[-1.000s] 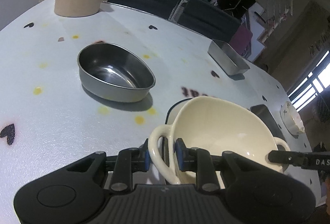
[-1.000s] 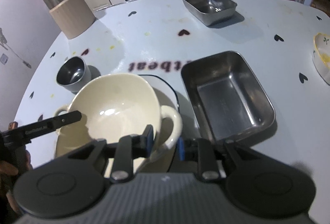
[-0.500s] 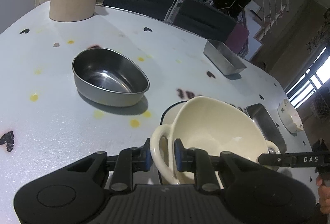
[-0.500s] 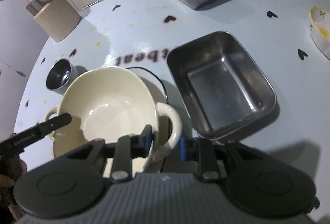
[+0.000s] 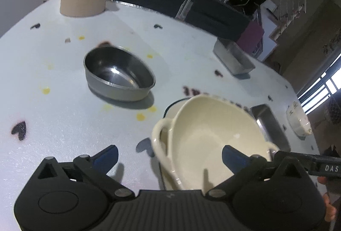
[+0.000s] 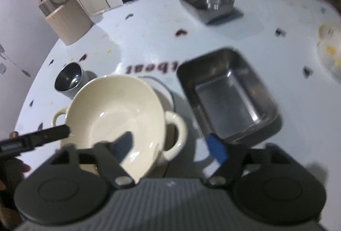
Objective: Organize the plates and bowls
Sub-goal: 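Move both grippers to the yellow-rimmed lemon-print bowl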
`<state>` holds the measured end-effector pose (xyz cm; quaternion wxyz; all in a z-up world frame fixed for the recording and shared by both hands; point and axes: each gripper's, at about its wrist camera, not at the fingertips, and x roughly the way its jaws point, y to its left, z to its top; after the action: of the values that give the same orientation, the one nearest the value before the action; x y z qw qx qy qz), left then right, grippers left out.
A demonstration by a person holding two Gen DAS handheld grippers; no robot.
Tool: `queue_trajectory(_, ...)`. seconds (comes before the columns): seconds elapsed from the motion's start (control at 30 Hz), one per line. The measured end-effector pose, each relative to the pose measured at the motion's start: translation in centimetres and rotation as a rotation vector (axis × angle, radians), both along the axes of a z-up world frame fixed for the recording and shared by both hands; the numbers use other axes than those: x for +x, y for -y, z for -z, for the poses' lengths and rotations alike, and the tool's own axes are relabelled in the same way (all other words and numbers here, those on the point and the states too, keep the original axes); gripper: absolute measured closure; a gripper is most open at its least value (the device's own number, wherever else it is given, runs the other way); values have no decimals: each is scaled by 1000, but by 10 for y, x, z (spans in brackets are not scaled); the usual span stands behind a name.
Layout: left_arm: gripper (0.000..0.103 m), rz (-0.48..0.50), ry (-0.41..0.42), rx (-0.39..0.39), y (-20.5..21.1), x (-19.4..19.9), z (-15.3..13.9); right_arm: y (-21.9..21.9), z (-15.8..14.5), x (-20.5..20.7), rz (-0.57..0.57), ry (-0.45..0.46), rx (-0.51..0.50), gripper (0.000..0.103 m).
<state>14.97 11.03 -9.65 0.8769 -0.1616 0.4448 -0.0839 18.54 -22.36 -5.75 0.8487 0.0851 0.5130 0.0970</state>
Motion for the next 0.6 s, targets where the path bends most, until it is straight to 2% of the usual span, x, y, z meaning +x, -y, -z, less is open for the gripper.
queue_trajectory(0.13,0,-35,61,-6,9,-4,-25,17,-18,-8,2,83,13,0)
queue_trajectory(0.33,0,-11,168,-15,53,6,-64,50,-38,-15,67,183,-27,0)
queue_trajectory(0.43,0,30,205,-25,90,15,-78,74,-46,-17,113,228,-57,0)
queue_trajectory(0.6,0,122,275,22,164,32,-90,125,-54,-24,187,269,-68,0)
